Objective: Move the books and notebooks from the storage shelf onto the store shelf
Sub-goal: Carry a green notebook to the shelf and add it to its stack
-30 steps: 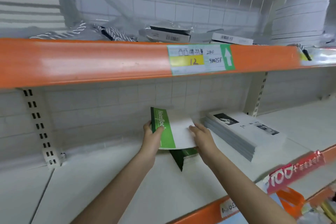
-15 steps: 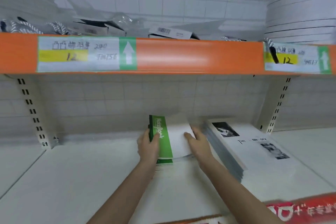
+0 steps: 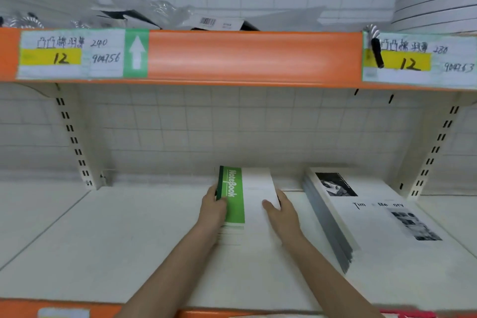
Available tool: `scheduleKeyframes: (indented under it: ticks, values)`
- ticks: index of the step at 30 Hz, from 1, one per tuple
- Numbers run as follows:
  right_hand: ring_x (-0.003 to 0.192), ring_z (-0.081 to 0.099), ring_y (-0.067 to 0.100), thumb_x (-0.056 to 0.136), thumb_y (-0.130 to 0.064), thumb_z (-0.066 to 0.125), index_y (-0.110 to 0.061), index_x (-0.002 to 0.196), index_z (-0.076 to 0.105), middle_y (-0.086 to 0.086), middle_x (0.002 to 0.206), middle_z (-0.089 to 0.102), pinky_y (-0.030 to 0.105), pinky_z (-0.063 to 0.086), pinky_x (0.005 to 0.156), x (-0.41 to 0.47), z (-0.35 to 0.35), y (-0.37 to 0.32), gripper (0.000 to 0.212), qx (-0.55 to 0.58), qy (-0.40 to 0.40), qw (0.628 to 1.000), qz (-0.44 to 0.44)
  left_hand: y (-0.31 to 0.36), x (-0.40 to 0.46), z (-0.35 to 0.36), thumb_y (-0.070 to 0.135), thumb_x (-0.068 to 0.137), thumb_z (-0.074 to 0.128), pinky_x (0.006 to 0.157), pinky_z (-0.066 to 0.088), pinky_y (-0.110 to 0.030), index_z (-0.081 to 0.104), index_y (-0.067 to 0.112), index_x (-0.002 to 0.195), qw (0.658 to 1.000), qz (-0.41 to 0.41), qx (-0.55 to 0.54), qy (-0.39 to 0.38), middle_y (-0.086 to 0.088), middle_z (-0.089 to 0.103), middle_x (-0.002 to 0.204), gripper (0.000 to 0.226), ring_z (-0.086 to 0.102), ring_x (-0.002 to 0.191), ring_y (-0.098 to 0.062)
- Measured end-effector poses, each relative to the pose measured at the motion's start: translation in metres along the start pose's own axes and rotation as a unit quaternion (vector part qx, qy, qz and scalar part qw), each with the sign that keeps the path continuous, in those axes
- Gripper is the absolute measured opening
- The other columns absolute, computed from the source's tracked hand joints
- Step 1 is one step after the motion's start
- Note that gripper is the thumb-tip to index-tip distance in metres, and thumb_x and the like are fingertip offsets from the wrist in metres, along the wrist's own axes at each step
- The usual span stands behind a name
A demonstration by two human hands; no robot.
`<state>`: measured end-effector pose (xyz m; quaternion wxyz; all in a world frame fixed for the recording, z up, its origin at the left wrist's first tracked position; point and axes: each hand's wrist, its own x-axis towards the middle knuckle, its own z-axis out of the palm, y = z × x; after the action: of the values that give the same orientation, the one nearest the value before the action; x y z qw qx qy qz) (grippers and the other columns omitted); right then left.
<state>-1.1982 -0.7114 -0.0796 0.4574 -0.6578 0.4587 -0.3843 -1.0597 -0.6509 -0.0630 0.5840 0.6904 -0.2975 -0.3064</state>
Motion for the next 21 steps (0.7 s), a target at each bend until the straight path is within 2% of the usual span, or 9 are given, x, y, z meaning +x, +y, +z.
scheduleKeyframes:
  ticks: [2,6,8,10,13,17,21]
  values:
    - [0.118,0.052,0.018,0.093,-0.012,0.052,-0.015,0.136,0.048,-0.001,0.128,0.057,0.023,0.038,0.092,-0.0002,0.0011,0.0009,0.044,-0.001,-0.002,1.0,0.0,-0.0025,0.0007,-0.0001,-0.005,0.093,0.038,0.064,0.047,-0.021,0.051,0.01,0.127,1.0,0.018,0.014,-0.001,0.0,0.059,0.1,0.039,0.056,0.077,-0.007]
    - [0.107,0.047,0.009,0.095,-0.011,0.049,-0.014,0.136,0.046,-0.007,0.112,0.049,0.014,0.03,0.083,-0.0019,-0.0024,0.0,0.041,-0.02,-0.017,0.999,-0.018,-0.003,-0.0012,-0.0003,-0.003,0.095,0.038,0.058,0.047,-0.014,0.055,0.015,0.118,0.999,0.031,0.019,-0.005,0.009,0.059,0.088,0.034,0.057,0.075,-0.006]
    - [0.111,0.049,0.012,0.096,-0.011,0.049,-0.013,0.136,0.045,-0.005,0.113,0.05,0.012,0.03,0.081,-0.0018,-0.0033,0.0001,0.041,-0.031,-0.018,0.999,-0.023,-0.0027,-0.0033,-0.0005,-0.004,0.096,0.037,0.052,0.047,-0.008,0.055,0.013,0.117,0.999,0.033,0.018,-0.013,0.007,0.06,0.087,0.032,0.058,0.074,-0.007]
    - [0.116,0.049,0.016,0.096,-0.013,0.048,-0.012,0.137,0.044,0.001,0.121,0.053,0.013,0.03,0.082,-0.0019,-0.0026,-0.0001,0.041,-0.039,-0.019,0.999,-0.023,-0.0037,-0.0031,-0.0011,-0.004,0.096,0.036,0.052,0.047,-0.008,0.055,0.01,0.119,0.999,0.034,0.02,-0.015,0.002,0.062,0.091,0.033,0.059,0.075,-0.009]
    - [0.118,0.049,0.018,0.096,-0.013,0.049,-0.013,0.137,0.045,0.005,0.129,0.054,0.015,0.031,0.084,-0.0011,-0.0022,-0.0008,0.041,-0.039,-0.017,0.999,-0.022,-0.0012,-0.0037,-0.0015,-0.002,0.097,0.036,0.063,0.05,-0.016,0.052,0.012,0.125,0.999,0.032,0.026,-0.022,-0.004,0.061,0.106,0.035,0.06,0.084,-0.016]
    - [0.12,0.049,0.02,0.096,-0.014,0.049,-0.012,0.136,0.045,0.006,0.13,0.053,0.015,0.03,0.084,-0.0015,-0.0029,-0.0013,0.041,-0.047,-0.019,0.998,-0.026,0.0007,-0.0026,-0.0004,0.0,0.098,0.033,0.084,0.046,-0.03,0.044,0.008,0.133,0.995,0.051,0.073,-0.033,-0.004,0.054,0.111,0.038,0.054,0.098,-0.022]
    - [0.129,0.043,0.022,0.097,-0.018,0.047,-0.006,0.141,0.037,0.01,0.139,0.047,0.012,0.027,0.086,-0.0051,-0.0046,-0.0034,0.047,-0.104,-0.022,0.994,-0.039,-0.0021,-0.0007,-0.0009,0.002,0.099,0.032,0.082,0.038,-0.025,0.042,0.004,0.132,0.987,0.075,0.139,-0.034,-0.007,0.051,0.113,0.034,0.049,0.098,-0.02]
